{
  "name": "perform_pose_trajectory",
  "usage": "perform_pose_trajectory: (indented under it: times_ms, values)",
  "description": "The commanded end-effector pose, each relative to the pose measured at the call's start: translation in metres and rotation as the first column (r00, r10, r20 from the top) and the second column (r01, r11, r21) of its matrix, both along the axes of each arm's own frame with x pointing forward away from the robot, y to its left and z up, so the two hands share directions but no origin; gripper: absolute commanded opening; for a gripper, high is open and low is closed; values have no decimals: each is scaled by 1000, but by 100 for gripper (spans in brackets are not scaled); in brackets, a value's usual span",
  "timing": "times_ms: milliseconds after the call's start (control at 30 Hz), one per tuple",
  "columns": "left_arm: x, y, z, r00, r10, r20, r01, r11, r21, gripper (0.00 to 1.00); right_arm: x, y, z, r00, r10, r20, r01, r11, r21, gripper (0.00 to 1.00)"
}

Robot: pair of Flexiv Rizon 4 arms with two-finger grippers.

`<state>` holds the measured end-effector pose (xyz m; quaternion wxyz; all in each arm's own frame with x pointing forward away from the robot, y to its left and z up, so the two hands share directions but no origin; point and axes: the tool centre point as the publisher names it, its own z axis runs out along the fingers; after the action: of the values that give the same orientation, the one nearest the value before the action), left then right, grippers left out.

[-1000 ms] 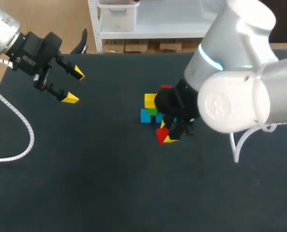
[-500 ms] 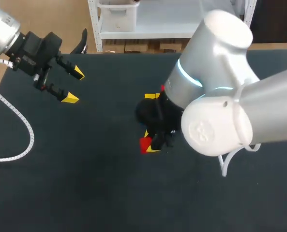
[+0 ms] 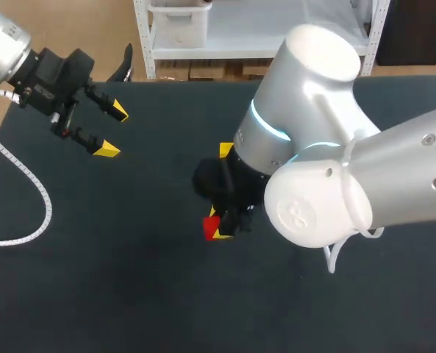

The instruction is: Place the blue cubes, place green cubes on the blue cubes, place the yellow cubes on the green cubes, then place the red cubes on the yellow cubes, and place purple cube on the red cubes.

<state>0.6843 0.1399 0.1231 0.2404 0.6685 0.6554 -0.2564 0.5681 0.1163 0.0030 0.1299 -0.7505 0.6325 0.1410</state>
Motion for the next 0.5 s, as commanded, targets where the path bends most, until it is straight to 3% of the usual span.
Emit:
perform_pose_trajectory:
  times_ms: [33, 133, 200, 233, 500]
  values:
    - [0, 1, -1, 1000, -2, 3, 2, 1000, -3, 100, 2, 1, 0, 1000, 4, -6, -4, 1000, 1, 49]
    - [0, 1, -1, 1000, -2, 3, 2, 1000, -3, 100, 2, 0, 0, 1000, 4, -10, -4, 1000, 1, 56]
    - [0, 1, -1, 1000, -2, 3, 2, 1000, -3, 100, 0, 0, 0, 1000, 2, -12, -1, 1000, 2, 95]
    - [0, 1, -1, 1000, -2, 3, 2, 1000, -3, 100, 0, -1, 0, 1000, 1, -12, -1, 1000, 3, 100]
    - [0, 1, -1, 1000, -2, 3, 2, 1000, -3, 100, 1, -12, 15, 1000, -7, 23, 7, 1000, 10, 100]
